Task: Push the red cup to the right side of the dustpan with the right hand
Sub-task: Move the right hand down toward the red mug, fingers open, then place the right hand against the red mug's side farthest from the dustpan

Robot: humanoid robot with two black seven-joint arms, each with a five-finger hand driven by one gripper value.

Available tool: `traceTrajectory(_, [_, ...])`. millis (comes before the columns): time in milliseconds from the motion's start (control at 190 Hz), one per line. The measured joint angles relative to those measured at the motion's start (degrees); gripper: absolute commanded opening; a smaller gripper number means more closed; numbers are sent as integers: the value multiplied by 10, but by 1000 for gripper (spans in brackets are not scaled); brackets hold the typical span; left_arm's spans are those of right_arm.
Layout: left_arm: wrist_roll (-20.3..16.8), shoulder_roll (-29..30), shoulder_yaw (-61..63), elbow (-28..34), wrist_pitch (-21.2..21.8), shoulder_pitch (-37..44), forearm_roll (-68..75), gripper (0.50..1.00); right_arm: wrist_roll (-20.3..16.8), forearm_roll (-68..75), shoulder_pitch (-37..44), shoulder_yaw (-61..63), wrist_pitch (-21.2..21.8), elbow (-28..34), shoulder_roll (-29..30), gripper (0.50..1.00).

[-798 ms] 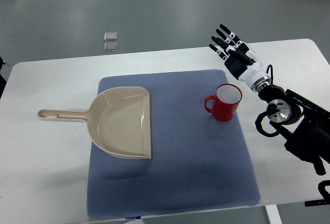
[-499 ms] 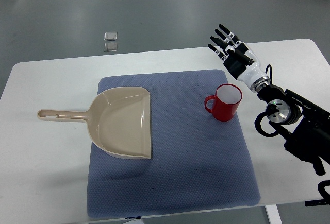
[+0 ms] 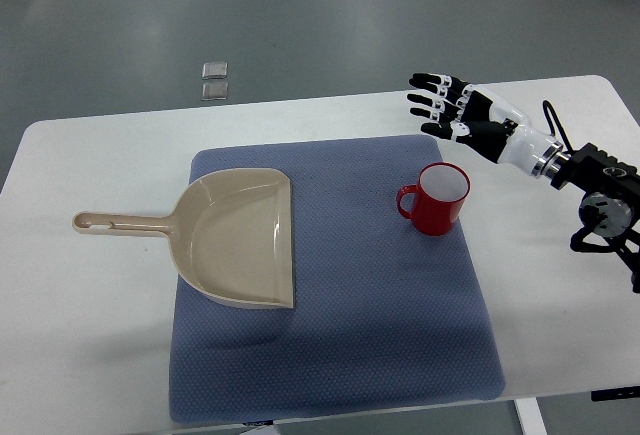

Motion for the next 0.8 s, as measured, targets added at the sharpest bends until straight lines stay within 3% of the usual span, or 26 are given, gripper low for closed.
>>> traceTrajectory(352, [0, 0, -1, 0, -1, 0, 0, 1000, 92, -157, -10, -11, 0, 1, -71, 934])
traceTrajectory(798, [0, 0, 0, 0, -1, 0, 0, 1000, 99, -199, -38, -33, 0, -2, -72, 932])
